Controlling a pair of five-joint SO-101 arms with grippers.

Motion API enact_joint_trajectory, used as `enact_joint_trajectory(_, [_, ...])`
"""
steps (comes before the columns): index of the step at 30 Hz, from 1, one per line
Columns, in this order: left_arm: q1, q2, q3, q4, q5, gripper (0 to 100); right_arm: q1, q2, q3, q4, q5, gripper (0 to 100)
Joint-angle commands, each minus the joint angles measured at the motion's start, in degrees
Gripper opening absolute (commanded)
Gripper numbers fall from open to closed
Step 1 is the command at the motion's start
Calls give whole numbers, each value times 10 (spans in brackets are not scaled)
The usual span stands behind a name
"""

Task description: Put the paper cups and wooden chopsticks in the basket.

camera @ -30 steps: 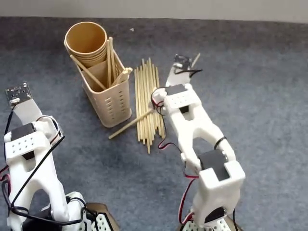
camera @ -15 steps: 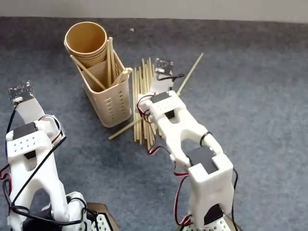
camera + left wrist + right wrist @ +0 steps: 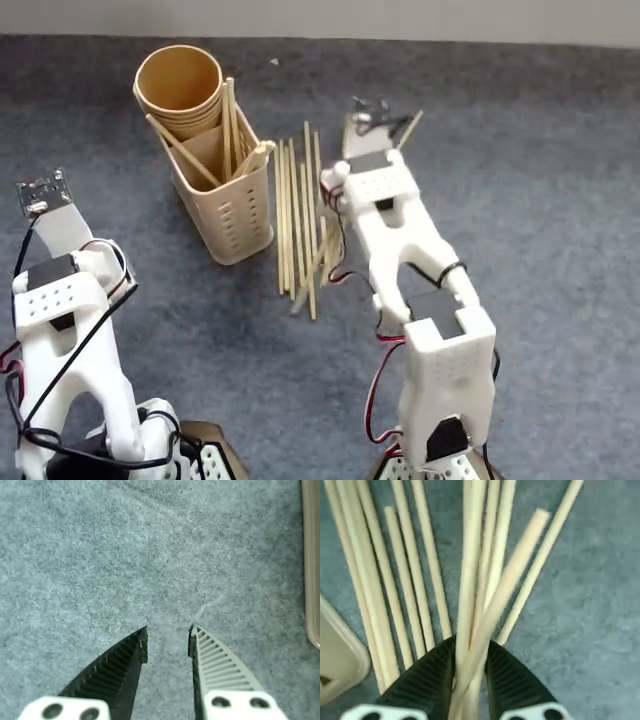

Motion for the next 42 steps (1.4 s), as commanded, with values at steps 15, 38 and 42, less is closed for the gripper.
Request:
enact_joint_trajectory(15, [9, -7, -4, -4, -4, 168, 25, 128, -109, 93, 306, 24])
enact_joint_trajectory(38, [12, -7, -4, -4, -5, 168, 18, 138, -199, 138, 366, 241])
enact_joint_trajectory(42, [12, -7, -4, -4, -5, 168, 19, 167, -202, 141, 368, 88])
